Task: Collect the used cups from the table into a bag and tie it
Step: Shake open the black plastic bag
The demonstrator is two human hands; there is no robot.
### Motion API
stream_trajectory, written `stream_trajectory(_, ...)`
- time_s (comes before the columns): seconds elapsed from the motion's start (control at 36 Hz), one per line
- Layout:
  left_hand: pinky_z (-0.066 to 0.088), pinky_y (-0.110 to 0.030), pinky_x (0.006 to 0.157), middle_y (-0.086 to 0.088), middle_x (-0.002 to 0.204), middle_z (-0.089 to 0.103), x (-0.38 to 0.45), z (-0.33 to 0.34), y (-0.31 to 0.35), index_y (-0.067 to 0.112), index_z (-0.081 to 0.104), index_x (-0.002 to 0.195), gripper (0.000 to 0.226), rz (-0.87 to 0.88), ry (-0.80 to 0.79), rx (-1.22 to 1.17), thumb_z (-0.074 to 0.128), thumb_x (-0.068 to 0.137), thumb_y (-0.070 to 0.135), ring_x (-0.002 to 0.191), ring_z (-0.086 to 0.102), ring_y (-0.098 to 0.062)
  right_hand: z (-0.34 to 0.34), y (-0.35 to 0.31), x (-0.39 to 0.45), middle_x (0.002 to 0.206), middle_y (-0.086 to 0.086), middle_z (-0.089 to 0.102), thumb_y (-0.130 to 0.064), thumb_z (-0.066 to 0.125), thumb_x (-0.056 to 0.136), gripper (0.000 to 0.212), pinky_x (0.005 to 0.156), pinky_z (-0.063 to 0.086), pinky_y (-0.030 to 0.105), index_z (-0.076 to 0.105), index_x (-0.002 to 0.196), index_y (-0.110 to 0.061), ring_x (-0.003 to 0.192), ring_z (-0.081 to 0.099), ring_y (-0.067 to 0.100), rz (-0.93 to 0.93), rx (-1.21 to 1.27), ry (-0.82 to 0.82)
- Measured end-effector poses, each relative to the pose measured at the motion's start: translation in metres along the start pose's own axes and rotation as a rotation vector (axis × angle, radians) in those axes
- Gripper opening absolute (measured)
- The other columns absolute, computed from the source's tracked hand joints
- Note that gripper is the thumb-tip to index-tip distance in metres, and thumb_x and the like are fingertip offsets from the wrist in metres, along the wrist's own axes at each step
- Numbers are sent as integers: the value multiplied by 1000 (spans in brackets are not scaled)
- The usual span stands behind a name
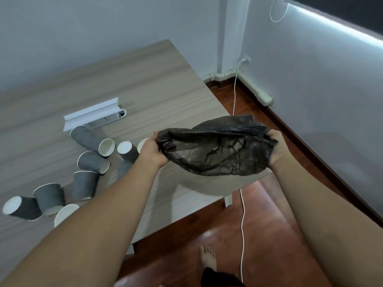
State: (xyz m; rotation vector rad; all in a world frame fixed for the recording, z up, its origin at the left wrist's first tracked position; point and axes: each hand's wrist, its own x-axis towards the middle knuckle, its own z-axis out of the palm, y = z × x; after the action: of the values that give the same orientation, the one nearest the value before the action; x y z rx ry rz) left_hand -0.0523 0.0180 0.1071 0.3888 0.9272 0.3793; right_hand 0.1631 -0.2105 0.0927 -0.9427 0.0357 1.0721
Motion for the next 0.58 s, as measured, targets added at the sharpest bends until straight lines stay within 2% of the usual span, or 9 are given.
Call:
stream_trajectory(0.08, 40, -56, 101, -19, 139, 57, -2, -2, 11, 7, 53, 138, 48, -78, 41, -15, 44, 103, 38, 124, 54, -36, -13, -1, 2, 100, 17, 73, -17, 51, 77, 35, 84, 58, 42, 77, 96, -4, 91, 71, 30, 148, -193, -105)
stream_trajectory(0.14, 45, -56, 90, -20, 122, 65, -4, -6, 17, 6, 62, 122, 44, -74, 61, 65, 47, 101, 42, 111, 60, -38, -24, 0, 6, 102, 18, 72, -10, 50, 81, 34, 90, 55, 43, 72, 105, -2, 92, 69, 30, 241, -382, -78)
stream_trajectory(0.19, 49, -52, 92, -17, 103, 72, -4, -14, 22, 7, 68, 104, 45, -21, 72, 278, 51, 97, 48, 95, 66, -34, -32, -1, 11, 98, 18, 72, -3, 46, 89, 31, 82, 58, 38, 67, 111, -2, 85, 69, 29, 275, -564, 15)
stream_trajectory(0.28, 56, -36, 87, -13, 107, 76, -13, -29, 24, 12, 76, 101, 48, -36, -53, 729, 73, 78, 54, 99, 72, -27, -38, -3, 18, 86, 18, 69, 4, 48, 86, 27, 63, 54, 30, 67, 105, 2, 70, 65, 26, 148, -855, 215)
stream_trajectory(0.36, 56, -24, 78, -6, 109, 76, -20, -48, 21, 17, 76, 106, 51, -92, -163, 1227, 93, 60, 34, 102, 72, -22, -44, 0, 22, 78, 17, 66, -10, 53, 82, 21, 53, 44, 29, 71, 85, -1, 62, 58, 25, -90, -1104, 462)
stream_trajectory(0.42, 53, -22, 76, 0, 96, 78, -21, -57, 14, 20, 75, 101, 40, -42, -83, 1416, 90, 66, 33, 93, 74, -18, -45, 3, 23, 83, 13, 69, -21, 53, 82, 23, 48, 46, 26, 72, 85, -8, 64, 62, 26, -122, -1091, 554)
stream_trajectory(0.47, 50, -22, 70, 3, 78, 77, -18, -61, 4, 20, 77, 84, 25, 49, 10, 1455, 82, 75, 43, 74, 71, -13, -39, 8, 26, 98, 15, 69, -19, 52, 82, 27, 50, 53, 29, 70, 99, -8, 77, 67, 31, -61, -972, 619)
stream_trajectory(0.5, 50, -23, 67, 2, 72, 75, -16, -63, -1, 19, 77, 75, 27, 93, 50, 1429, 77, 80, 45, 69, 69, -13, -34, 10, 28, 105, 18, 67, -16, 52, 85, 30, 54, 56, 35, 67, 108, -6, 83, 67, 34, -7, -850, 630)
stream_trajectory(0.58, 56, -29, 79, -8, 85, 77, -12, -64, -19, 11, 75, 84, 34, 165, 137, 1240, 69, 89, 44, 87, 73, -26, -18, 15, 33, 101, 19, 69, -14, 50, 96, 25, 63, 58, 42, 63, 115, -4, 82, 69, 33, 154, -389, 520)
